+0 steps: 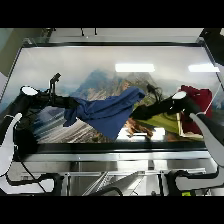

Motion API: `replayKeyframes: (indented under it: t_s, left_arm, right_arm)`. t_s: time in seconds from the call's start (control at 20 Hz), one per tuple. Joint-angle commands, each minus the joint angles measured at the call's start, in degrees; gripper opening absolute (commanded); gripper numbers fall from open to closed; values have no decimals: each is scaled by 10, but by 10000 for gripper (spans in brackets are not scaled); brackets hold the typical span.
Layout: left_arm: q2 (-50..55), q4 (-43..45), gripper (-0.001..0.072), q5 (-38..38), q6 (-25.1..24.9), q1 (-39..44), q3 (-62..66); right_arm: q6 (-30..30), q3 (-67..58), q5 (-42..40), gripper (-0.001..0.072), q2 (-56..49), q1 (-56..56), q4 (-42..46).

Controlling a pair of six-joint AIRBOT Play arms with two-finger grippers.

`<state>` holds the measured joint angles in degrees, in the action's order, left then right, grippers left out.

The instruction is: Fold the shirts.

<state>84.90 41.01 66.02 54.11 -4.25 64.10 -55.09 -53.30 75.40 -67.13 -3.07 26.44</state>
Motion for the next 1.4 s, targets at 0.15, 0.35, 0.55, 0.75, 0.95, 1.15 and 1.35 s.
replayKeyframes:
  t_s: [0.15,0.35,0.55,0.75,0.95,1.15,1.35]
  left_arm:
    - [3,-2,19,24,0,-34,6]
    - [3,-1,19,41,-1,-51,6]
    - [3,-2,19,41,-1,-52,6]
    - [3,-2,19,44,-1,-52,6]
    - [-9,-2,18,69,0,-52,6]
    - [-114,-5,18,104,5,-52,20]
    - [-264,-5,18,148,45,-52,136]
  right_arm:
    - [-58,143,-275,471,35,-162,4]
    - [-94,142,-334,471,-4,-212,-4]
    - [-57,141,-361,417,-18,-260,-63]
    - [-23,113,-337,210,-14,-277,-118]
    - [-2,52,-288,24,52,-256,-102]
    - [-12,-53,-232,24,202,-144,-14]
    - [18,-213,-191,23,336,-56,66]
